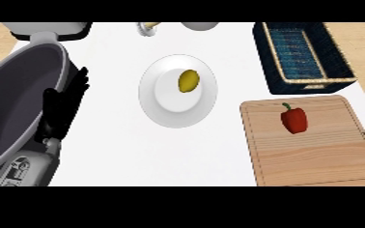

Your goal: Pick the bell pepper from the cutting board and place it in the basket

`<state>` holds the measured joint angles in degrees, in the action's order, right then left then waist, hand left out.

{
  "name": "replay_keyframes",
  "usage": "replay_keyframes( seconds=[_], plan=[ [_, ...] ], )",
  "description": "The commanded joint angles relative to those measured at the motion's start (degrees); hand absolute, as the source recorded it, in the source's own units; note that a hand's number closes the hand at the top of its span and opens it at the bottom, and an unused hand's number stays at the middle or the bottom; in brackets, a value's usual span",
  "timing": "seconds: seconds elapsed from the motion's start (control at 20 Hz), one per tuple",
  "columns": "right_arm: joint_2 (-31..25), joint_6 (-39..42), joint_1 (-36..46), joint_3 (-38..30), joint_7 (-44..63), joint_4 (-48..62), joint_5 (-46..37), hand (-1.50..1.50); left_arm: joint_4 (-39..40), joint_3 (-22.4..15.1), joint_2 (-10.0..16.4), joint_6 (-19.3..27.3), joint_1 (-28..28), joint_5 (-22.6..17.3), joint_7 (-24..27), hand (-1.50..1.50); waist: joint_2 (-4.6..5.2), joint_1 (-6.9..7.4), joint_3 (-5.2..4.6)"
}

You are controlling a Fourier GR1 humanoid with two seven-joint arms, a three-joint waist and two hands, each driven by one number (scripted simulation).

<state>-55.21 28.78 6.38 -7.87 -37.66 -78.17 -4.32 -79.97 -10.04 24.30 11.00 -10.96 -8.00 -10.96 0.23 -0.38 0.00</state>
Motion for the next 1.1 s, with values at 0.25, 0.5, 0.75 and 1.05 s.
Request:
replay_keyframes(
  seconds=[0.25,0.5,0.75,1.05],
  plan=[
    [-7.4,8.4,-0.5,4.5,-9.9,5.3,-4.4,-1.5,5.3,1.1,-1.8,-1.4,-4.3,1.5,0.1,0.0,-0.04,0.32,0.02],
    [-5.3,6.0,2.5,6.3,-9.5,9.2,-5.9,-1.5,1.5,1.8,-1.4,-2.7,-2.4,2.0,-0.9,0.0,-0.11,0.98,0.03],
    [-1.7,2.4,4.4,5.6,-7.9,11.8,-6.0,-1.5,2.8,3.5,-2.6,-3.5,-3.2,2.8,-0.9,0.0,-0.16,0.7,0.0],
    [2.6,-2.1,4.0,5.8,-7.0,11.9,-9.6,-1.5,3.8,3.1,-6.1,-2.7,-3.0,6.0,-0.8,0.0,-0.2,0.28,-0.01]
  ],
)
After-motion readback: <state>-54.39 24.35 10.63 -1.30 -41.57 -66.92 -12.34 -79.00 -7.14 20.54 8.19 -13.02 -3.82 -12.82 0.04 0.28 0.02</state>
